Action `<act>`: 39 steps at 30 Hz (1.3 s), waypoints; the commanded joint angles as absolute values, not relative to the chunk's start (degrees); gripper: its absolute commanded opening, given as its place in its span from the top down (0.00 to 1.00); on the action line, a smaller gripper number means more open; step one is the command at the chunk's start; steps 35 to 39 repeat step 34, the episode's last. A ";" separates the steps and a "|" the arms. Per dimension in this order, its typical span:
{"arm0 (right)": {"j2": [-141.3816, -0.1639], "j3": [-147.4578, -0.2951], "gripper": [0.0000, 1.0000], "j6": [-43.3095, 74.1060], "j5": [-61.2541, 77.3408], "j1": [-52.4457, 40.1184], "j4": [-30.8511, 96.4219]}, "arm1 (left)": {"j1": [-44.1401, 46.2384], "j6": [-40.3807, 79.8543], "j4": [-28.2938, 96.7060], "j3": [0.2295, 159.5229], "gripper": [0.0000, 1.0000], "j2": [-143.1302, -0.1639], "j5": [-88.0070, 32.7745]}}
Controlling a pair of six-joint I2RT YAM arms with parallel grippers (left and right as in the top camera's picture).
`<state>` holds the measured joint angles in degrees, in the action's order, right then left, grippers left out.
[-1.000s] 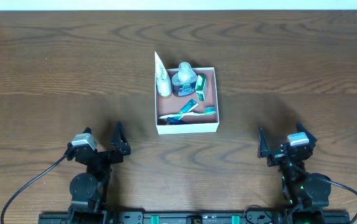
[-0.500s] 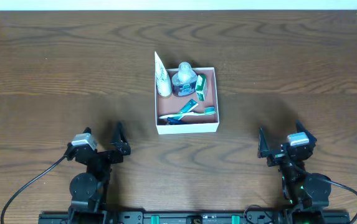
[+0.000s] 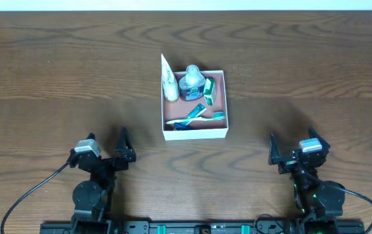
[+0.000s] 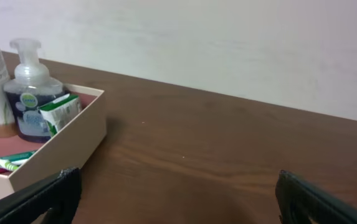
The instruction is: Pack container
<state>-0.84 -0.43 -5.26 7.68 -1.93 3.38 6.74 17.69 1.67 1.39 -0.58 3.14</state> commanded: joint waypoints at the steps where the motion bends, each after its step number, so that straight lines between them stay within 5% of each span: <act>1: -0.34 -0.32 0.01 -6.07 6.94 -1.41 3.66 | 6.39 16.53 3.90 0.23 0.02 -0.27 3.60; 39: -0.34 -0.32 0.01 -6.07 6.94 -1.41 3.66 | 6.39 16.53 3.88 0.23 0.02 -1.04 3.60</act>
